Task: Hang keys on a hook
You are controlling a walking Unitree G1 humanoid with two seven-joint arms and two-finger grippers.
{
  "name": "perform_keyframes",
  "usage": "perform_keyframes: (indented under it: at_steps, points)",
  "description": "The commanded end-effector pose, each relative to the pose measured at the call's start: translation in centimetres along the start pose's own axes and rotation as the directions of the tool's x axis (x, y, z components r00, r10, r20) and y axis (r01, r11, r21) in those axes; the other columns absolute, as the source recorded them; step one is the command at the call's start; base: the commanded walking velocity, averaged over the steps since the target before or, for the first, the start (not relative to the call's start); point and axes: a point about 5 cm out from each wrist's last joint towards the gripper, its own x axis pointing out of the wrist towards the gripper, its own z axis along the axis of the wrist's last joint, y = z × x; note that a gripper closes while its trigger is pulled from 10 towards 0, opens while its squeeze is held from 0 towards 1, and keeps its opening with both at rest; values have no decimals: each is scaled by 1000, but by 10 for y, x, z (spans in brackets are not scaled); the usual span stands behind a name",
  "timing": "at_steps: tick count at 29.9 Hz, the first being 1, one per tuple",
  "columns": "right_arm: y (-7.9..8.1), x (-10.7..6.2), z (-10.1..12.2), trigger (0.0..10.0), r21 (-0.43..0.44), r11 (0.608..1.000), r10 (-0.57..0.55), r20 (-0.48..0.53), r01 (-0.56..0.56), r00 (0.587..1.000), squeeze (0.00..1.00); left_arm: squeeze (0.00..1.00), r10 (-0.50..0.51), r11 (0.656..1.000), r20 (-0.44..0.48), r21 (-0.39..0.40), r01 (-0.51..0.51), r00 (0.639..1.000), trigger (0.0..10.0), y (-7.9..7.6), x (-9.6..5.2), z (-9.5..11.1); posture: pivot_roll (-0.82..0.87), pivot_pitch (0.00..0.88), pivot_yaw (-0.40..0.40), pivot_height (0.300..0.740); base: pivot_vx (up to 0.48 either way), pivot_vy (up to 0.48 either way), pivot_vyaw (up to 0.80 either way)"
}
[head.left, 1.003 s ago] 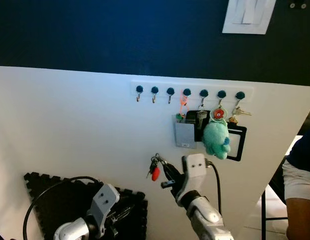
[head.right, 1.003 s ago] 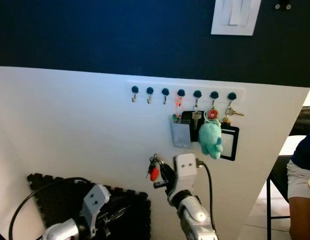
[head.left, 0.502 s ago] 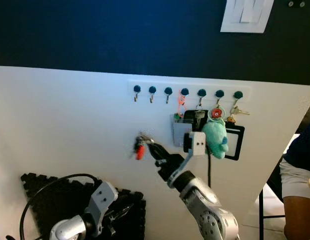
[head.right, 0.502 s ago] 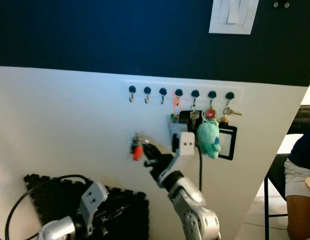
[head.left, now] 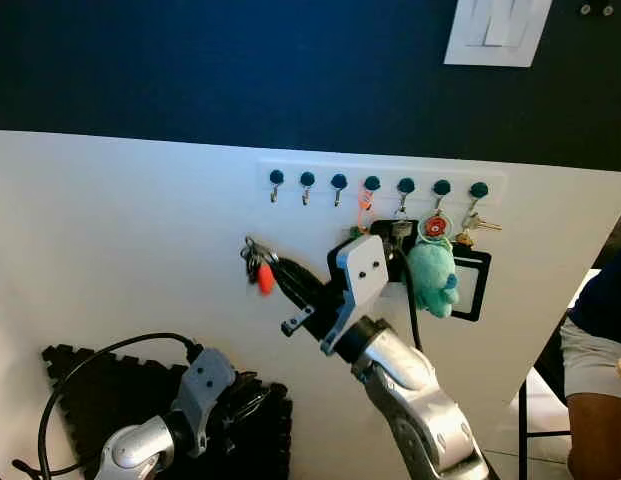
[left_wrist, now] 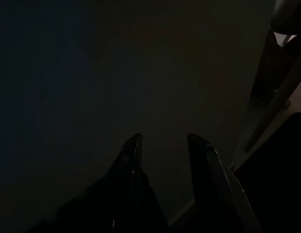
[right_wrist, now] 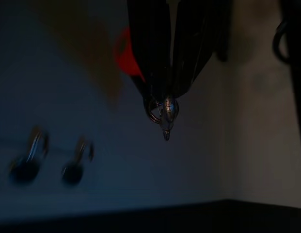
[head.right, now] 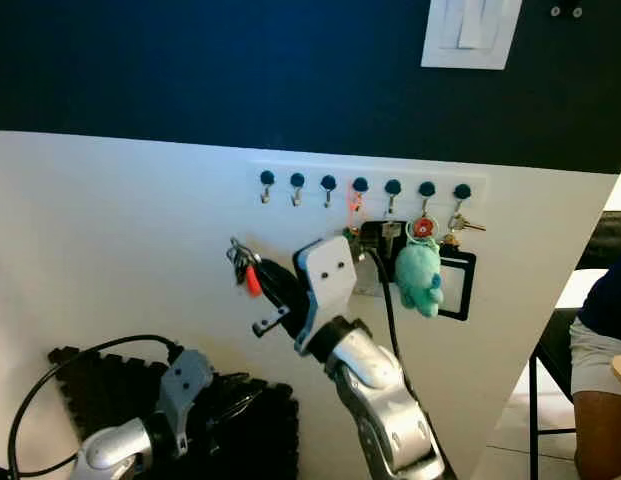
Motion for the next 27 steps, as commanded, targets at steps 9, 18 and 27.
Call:
perform_keyframes:
  at_steps: [9, 18, 27]
  points:
    - [-16, 8, 13, 10000, -110, 993, -44, 51, 49, 998, 0, 0, 0, 1000, 23, -25, 1, 1000, 10000, -2, 3, 5, 77, 32, -6, 740, 0, 0, 0]
    - [-25, 17, 9, 10000, -123, 987, -102, 38, 106, 994, 0, 0, -13, 1000, 23, -28, 14, 1000, 10000, -3, 5, 6, 78, 30, -2, 740, 0, 0, 0]
    - [-52, 14, 1, 10000, -98, 963, -251, 15, 252, 968, 0, 0, -18, 1000, 25, -22, 19, 1000, 10000, -4, 7, 8, 78, 29, -3, 740, 0, 0, 0]
